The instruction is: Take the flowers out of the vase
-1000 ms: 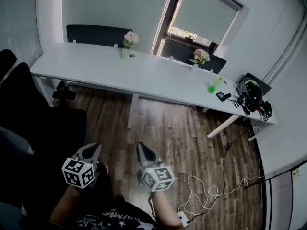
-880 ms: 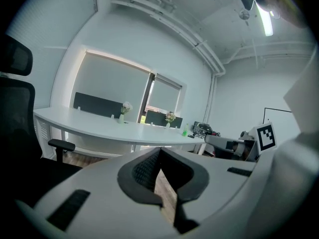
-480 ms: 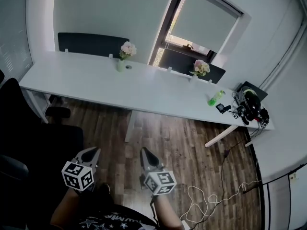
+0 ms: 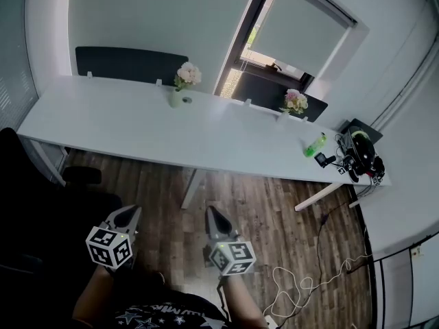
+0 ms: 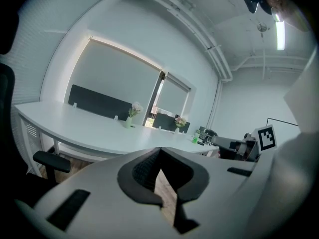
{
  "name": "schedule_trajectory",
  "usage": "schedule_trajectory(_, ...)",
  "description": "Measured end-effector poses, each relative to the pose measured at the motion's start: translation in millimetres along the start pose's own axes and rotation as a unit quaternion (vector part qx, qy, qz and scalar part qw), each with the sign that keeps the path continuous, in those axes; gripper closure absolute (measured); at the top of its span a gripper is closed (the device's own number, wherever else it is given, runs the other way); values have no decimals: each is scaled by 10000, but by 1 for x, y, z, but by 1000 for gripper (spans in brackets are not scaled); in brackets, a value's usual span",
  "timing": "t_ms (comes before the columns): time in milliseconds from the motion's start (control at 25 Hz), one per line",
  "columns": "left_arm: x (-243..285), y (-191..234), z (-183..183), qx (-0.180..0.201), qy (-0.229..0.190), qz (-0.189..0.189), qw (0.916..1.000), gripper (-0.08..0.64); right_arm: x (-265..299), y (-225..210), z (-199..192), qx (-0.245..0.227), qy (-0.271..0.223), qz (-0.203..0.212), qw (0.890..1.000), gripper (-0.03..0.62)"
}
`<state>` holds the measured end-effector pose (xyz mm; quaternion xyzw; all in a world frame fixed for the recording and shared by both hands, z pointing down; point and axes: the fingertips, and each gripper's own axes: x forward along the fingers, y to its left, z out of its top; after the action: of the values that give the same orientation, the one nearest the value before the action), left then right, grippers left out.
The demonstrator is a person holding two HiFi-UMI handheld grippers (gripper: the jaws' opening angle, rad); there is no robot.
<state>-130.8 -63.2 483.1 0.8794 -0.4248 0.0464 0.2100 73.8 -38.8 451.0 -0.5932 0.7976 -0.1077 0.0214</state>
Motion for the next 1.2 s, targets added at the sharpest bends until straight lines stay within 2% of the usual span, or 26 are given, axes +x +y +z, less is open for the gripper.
schedule_trajectory(120, 11, 9, 11, 140, -55, -137, 9998, 552, 13, 1, 6, -111, -134, -175, 9997, 591)
schedule_trajectory(360, 23, 19, 27, 294, -144, -248, 9992, 552, 26, 3, 5, -205, -58, -175, 9996, 591)
schedule_trajectory(640, 43, 32, 26, 210, -89, -160, 9996, 552, 48, -15, 1, -112, -71, -257, 9996, 591)
schedule_trajectory(800, 58, 49, 28, 157, -120, 20, 9998, 552, 81, -21, -6, -71, 28, -30, 10000, 591)
schedule_trajectory(1040, 93, 69, 52, 117, -195, 273, 9994, 552, 141, -34, 15, -141, -10, 374, 9992, 591)
schedule_trajectory(1200, 124, 79, 59, 72, -97, 372, 9992, 552, 174, -47, 17, -236, 113, 626, 9977, 591)
